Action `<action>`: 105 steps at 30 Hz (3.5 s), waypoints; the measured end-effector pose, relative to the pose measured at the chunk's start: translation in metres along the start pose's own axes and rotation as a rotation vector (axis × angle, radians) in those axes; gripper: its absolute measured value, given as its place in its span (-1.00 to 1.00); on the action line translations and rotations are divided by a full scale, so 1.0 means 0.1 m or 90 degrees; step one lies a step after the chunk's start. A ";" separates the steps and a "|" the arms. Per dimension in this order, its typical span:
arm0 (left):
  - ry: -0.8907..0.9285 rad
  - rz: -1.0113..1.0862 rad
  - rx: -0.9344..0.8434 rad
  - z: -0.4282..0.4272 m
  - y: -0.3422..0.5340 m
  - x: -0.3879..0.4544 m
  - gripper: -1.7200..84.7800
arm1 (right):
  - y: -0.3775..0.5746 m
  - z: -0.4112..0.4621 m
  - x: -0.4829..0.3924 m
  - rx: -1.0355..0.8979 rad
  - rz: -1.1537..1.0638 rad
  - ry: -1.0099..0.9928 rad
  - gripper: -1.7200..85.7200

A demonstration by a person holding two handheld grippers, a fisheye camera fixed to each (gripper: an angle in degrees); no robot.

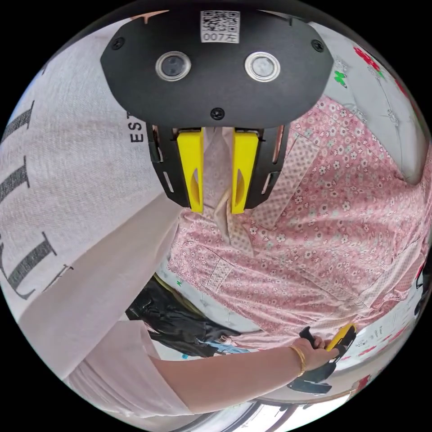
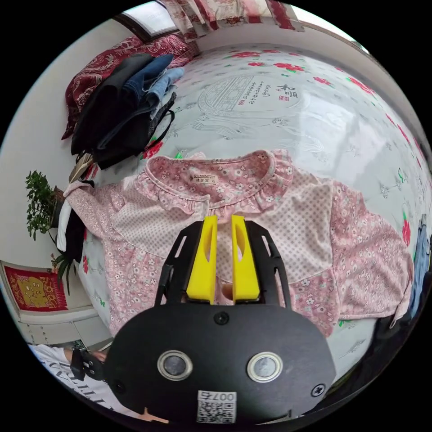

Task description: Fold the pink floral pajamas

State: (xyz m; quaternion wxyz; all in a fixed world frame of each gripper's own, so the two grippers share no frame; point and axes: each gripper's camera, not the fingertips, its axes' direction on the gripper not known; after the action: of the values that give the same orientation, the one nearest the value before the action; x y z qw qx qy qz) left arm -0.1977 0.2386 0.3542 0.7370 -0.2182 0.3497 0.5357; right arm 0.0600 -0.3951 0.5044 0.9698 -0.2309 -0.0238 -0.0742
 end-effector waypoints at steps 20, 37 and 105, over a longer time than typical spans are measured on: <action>-0.223 -0.258 0.035 -0.08 0.26 0.50 -0.70 | 3.53 -0.91 -0.72 -0.041 -0.377 -0.241 -0.83; -0.287 -0.423 -0.034 0.20 0.42 0.31 -0.98 | 4.27 -1.01 -1.09 -0.025 -0.587 -0.129 -0.96; -0.140 -0.576 0.219 -2.49 1.75 -0.15 -0.85 | 4.00 -0.45 -0.61 -0.257 -0.268 0.105 -0.96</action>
State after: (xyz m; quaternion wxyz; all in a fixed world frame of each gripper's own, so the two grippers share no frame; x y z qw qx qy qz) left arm -0.4355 0.1136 0.2109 0.9535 -0.1658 0.2231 0.1164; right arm 0.0621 -0.0543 0.2819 0.8662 -0.4024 0.0230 -0.2954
